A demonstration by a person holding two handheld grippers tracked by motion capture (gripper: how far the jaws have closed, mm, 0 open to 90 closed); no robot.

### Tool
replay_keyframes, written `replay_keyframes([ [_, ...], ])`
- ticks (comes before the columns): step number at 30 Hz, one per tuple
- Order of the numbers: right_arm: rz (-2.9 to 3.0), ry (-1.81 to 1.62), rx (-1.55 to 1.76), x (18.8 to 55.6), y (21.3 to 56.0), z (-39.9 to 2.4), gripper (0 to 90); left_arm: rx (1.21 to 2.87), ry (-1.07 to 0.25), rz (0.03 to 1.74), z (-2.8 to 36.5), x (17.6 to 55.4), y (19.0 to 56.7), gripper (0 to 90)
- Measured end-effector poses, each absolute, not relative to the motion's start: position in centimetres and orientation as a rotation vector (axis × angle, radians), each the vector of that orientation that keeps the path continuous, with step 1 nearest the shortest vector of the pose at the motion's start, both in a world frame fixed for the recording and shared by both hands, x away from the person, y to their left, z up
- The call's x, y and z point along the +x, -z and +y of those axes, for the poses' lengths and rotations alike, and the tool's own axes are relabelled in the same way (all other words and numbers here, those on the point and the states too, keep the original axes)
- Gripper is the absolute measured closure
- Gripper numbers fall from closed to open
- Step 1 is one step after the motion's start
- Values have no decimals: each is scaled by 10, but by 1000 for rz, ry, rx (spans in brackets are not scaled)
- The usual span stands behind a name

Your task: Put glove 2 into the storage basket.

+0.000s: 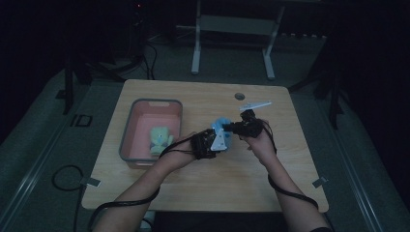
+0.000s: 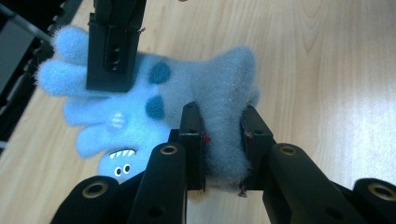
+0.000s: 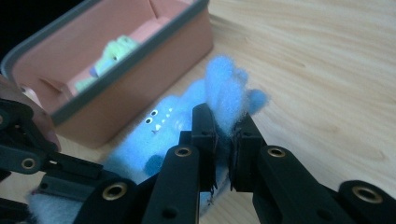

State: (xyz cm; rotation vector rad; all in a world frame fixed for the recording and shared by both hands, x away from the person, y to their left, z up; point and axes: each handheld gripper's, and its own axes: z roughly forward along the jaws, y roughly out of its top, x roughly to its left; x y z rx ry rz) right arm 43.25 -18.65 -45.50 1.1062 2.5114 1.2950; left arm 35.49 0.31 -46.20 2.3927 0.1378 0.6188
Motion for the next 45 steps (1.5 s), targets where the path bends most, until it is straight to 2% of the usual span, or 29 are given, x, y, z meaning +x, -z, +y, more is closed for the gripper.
replay_keyframes([
  [11,2523,-1309,1025,439,430,-157,830,2412,-682,160,26,355,443,760],
  [24,2570,-1331,918,447,410,-104,830,2434,-747,224,74,351,425,759],
  [45,2658,-1357,791,449,411,-19,829,2475,-760,371,149,338,431,759],
])
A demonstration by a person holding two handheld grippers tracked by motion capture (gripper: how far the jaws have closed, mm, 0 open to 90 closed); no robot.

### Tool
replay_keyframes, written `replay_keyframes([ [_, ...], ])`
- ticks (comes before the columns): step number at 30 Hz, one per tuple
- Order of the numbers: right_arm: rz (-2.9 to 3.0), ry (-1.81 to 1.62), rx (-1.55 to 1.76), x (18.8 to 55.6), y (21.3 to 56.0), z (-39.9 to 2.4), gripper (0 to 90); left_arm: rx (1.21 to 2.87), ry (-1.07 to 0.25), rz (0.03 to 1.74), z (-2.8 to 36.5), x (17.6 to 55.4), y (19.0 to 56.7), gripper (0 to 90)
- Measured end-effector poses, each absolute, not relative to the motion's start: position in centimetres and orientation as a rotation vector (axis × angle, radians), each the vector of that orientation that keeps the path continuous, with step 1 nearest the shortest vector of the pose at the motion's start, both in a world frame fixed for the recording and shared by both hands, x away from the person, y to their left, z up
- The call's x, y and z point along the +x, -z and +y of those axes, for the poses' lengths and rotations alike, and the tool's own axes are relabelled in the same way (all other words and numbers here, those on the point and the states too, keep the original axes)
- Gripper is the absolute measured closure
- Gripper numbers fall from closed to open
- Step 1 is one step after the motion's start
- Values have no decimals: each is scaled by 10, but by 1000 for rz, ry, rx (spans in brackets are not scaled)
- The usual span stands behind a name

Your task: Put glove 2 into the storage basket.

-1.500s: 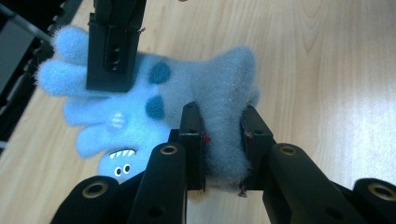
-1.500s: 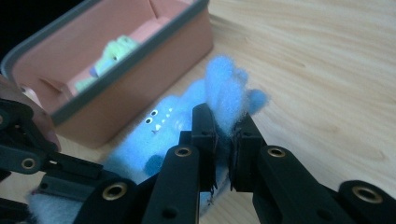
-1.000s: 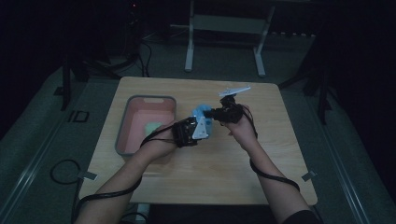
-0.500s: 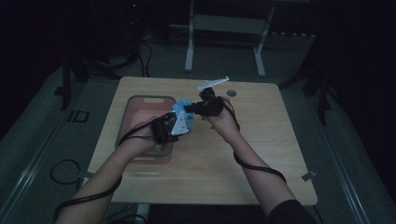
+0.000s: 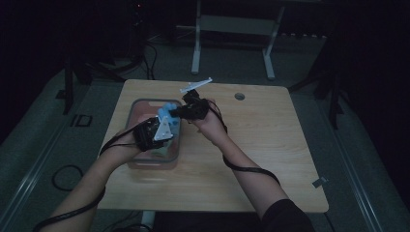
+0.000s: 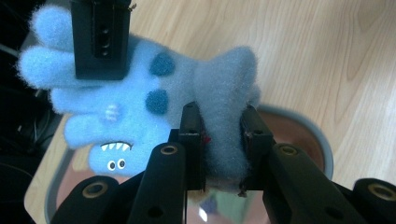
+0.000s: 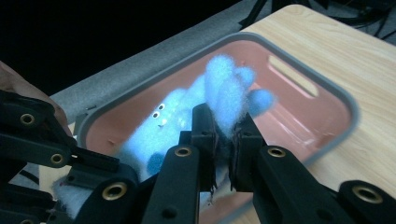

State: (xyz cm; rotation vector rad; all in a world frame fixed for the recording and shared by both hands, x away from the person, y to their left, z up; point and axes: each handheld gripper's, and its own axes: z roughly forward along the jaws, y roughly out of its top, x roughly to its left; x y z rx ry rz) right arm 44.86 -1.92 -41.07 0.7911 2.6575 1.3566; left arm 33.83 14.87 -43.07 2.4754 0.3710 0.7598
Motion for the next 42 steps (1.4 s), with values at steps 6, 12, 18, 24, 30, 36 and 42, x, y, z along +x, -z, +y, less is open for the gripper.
replay_keyframes([
  [6,2698,-1332,792,451,430,0,829,2513,-724,404,159,341,448,759],
  [12,2747,-1306,844,461,457,8,828,2545,-668,426,160,347,467,758],
  [18,2780,-1252,881,467,478,13,824,2577,-650,444,161,352,482,756],
  [24,2792,-1214,881,471,487,18,809,2609,-616,483,162,359,489,747],
  [30,2802,-1160,871,472,493,24,728,2640,-572,503,161,362,495,694],
  [36,2782,-1177,860,474,488,20,482,2592,-584,564,166,361,495,564],
  [42,2776,-1212,834,471,478,14,395,2548,-572,628,170,359,489,405],
])
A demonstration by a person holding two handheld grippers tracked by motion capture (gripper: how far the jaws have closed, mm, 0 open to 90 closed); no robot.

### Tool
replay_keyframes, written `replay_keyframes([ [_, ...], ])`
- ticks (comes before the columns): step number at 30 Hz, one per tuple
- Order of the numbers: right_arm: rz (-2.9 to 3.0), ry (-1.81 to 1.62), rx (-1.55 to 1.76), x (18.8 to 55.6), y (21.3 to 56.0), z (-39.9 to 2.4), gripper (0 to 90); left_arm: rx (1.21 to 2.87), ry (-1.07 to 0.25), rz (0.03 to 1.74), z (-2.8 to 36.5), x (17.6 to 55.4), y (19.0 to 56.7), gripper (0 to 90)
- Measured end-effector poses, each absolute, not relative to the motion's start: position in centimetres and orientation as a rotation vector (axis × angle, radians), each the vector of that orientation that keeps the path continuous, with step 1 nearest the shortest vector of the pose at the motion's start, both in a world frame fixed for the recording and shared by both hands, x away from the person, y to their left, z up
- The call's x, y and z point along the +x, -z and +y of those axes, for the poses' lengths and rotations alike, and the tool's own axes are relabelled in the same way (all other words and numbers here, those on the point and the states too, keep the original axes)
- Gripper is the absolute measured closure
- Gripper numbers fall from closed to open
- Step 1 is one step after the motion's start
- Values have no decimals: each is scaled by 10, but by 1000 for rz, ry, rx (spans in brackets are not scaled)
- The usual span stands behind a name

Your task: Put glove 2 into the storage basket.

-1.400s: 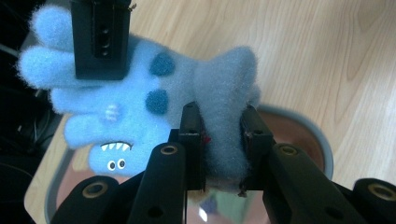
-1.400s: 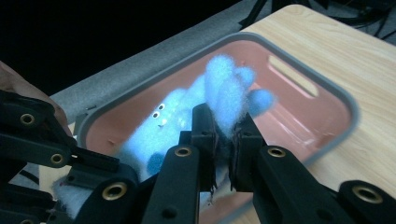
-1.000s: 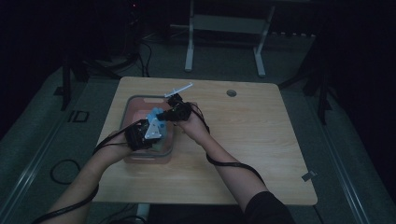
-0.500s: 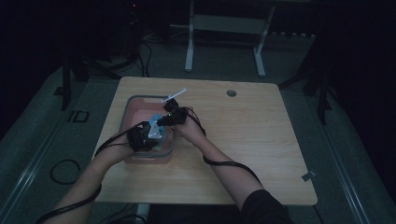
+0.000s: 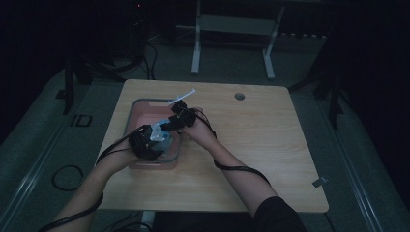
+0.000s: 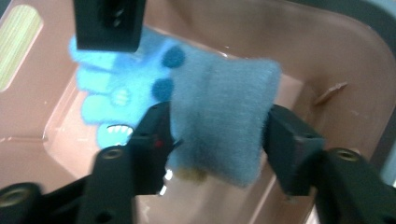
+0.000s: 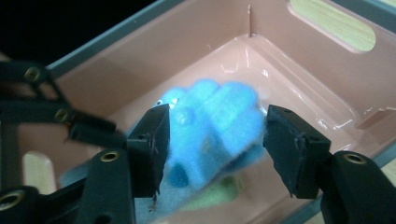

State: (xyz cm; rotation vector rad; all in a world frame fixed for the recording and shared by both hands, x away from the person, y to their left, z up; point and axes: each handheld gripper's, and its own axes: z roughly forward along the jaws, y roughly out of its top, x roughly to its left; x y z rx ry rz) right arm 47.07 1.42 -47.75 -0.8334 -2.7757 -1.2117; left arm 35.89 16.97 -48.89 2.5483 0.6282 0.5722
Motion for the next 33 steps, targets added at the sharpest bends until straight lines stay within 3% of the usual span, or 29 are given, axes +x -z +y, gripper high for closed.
replay_keyframes([
  [2,-2769,1227,-828,470,476,13,362,2535,-580,648,171,359,487,278],
  [3,-2761,1239,-817,469,474,11,337,2512,-577,661,172,358,484,278],
  [5,-2744,1260,-777,466,468,8,268,2487,-565,679,175,357,480,159],
  [8,-2729,1297,-746,465,463,3,193,2460,-562,699,175,356,475,85],
  [16,-2738,1321,-725,458,456,-21,167,2413,-510,726,164,357,464,26],
  [33,-2766,1350,-803,452,456,-78,168,2314,-447,632,114,359,451,25],
])
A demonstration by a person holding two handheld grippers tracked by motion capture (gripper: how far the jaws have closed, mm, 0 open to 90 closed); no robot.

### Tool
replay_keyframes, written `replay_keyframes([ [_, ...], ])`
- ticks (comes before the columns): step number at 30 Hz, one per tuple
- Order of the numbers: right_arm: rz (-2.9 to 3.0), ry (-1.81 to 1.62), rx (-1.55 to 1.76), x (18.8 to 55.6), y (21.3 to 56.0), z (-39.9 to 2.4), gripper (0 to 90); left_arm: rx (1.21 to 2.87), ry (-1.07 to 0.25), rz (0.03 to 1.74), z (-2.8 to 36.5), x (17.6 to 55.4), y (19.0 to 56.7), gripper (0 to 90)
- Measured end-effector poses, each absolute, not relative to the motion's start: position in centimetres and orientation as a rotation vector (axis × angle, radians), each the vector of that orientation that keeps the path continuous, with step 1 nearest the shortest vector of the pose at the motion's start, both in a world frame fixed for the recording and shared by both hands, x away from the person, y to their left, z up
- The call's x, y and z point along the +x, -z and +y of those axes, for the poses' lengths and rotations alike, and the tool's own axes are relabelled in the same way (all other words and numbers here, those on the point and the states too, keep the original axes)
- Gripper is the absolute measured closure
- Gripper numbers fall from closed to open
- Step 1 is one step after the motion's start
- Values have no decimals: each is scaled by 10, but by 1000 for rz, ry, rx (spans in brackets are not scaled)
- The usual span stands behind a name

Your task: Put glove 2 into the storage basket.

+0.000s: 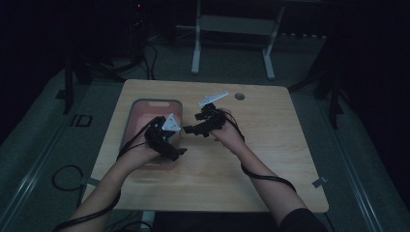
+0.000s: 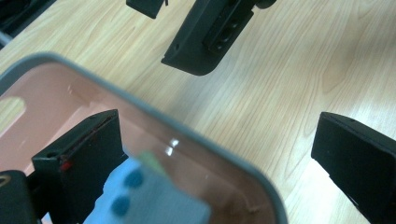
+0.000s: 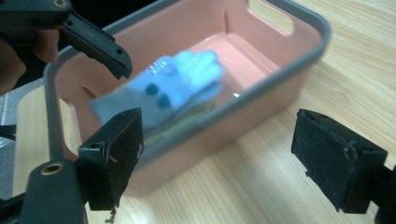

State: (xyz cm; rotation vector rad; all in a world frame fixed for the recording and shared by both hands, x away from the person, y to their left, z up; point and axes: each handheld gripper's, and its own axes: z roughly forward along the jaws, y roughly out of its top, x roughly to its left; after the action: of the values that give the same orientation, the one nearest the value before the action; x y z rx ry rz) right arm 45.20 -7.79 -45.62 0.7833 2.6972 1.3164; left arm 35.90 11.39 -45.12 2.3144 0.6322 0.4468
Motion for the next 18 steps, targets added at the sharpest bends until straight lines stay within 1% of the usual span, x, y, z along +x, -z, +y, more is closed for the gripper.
replay_keyframes([
  [3,2688,-1308,802,451,457,-92,167,2303,-449,616,106,359,451,25],
  [8,2670,-1301,817,448,459,-110,165,2311,-412,590,94,361,452,25],
  [11,2657,-1297,832,446,461,-120,165,2313,-431,573,87,360,452,25],
  [18,2644,-1284,875,440,469,-147,165,2330,-390,514,66,357,453,25],
])
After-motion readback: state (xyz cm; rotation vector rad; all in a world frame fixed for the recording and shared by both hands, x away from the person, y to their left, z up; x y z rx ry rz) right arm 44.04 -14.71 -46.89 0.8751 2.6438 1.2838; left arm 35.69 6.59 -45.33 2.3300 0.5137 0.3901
